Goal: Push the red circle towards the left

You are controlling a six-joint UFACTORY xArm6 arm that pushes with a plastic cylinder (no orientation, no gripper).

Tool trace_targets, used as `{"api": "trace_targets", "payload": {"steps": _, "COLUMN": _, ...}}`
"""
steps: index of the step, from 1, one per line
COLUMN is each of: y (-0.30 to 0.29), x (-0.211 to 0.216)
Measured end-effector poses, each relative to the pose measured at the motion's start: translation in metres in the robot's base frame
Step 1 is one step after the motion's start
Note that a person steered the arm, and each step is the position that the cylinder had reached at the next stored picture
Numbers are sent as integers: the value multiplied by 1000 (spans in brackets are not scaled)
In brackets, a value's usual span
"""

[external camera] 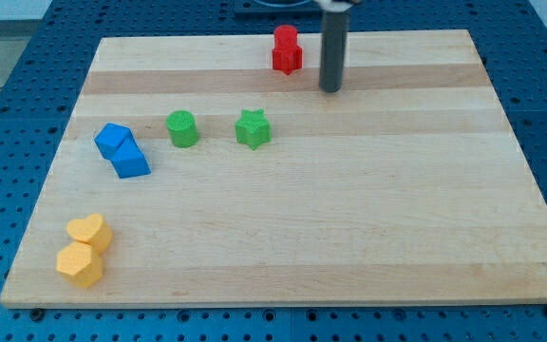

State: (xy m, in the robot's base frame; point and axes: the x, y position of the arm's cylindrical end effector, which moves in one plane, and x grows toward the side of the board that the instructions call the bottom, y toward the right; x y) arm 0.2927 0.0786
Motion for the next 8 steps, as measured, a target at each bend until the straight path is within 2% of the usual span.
{"api": "trace_targets", "payload": {"steps": 2, "y": -57, "x": -79}}
{"api": "trace_targets", "payload": {"steps": 4, "y": -89, "x": -82}}
{"api": "trace_targets", "payload": {"steps": 5, "y": -72, "x": -95}}
{"api": "trace_targets", "payload": {"steps": 7, "y": -153, "x": -101}}
{"api": "trace_targets", "payload": {"steps": 8, "y": -163, "x": -91}}
